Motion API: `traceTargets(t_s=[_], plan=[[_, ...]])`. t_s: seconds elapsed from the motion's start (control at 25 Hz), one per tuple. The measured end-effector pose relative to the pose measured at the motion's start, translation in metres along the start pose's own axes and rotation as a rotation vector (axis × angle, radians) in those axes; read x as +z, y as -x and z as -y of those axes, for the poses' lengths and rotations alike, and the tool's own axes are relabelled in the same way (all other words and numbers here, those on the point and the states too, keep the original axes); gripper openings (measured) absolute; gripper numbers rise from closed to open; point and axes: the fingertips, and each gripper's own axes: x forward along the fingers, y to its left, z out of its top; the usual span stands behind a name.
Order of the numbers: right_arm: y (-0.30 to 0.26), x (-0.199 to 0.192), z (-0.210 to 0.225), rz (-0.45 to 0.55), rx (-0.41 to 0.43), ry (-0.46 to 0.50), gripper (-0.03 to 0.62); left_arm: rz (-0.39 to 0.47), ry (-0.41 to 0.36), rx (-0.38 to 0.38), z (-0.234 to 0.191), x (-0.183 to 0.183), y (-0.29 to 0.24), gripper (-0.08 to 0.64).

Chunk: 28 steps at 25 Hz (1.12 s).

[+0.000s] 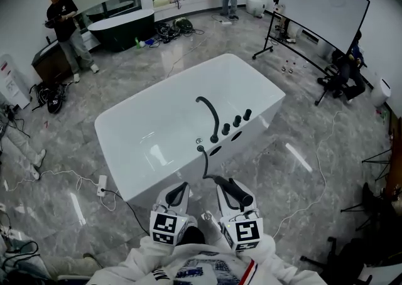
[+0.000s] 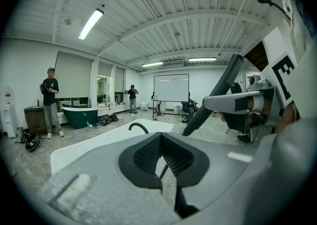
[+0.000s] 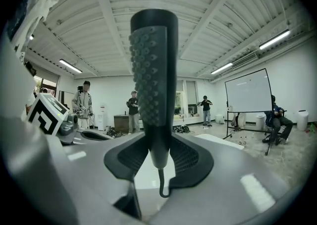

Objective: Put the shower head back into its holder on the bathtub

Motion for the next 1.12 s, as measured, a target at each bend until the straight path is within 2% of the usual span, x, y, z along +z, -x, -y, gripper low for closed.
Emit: traceTargets(t_s=[0.2, 0.72, 1.12], plan=[[-0.026, 0.002, 0.006, 0.009, -0.008, 0.005, 0.137, 0.006, -0.013, -0.010, -0.019, 0.005, -0.019, 0.002], [-0.097, -0.003, 0.017, -0.053, -0.039, -0.016, 0.138, 0.021, -0.029, -0.013, -0.072, 0.022, -0.066, 0.002], [-0.146, 0.070, 0.020, 0.101, -0.055, 0.051, 0.138, 0.072, -0.047, -0.030, -0.106, 0.058, -0.094, 0.002]])
